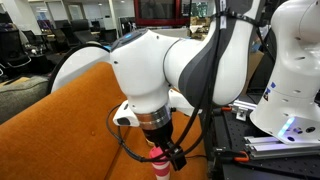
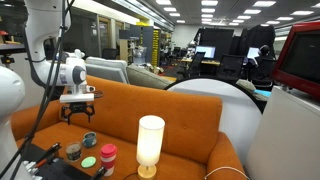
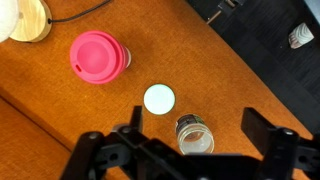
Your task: Put the green lid on the clear bottle
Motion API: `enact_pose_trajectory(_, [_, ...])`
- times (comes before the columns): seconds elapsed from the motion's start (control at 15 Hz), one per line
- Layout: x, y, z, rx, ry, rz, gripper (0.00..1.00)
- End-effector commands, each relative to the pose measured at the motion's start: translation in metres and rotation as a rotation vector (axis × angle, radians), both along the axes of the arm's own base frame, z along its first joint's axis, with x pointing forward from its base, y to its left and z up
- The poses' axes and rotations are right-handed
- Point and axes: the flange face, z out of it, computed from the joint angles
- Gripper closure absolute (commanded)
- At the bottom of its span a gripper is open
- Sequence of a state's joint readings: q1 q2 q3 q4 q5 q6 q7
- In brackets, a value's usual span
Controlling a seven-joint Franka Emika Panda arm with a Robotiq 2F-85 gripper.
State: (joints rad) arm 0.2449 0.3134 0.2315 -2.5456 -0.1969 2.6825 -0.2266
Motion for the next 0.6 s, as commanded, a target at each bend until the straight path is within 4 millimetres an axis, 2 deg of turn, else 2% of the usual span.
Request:
enact_pose_trajectory(0.0, [0.0, 0.0, 0.0, 0.0, 0.001, 0.001, 0.0])
enact_pose_trajectory(0.27, [0.004, 0.002, -0.002, 0.016, 0.001, 0.009, 0.0])
enact_pose_trajectory(0.53, [0.019, 0.014, -0.028, 0.061, 0.026, 0.069, 0.0])
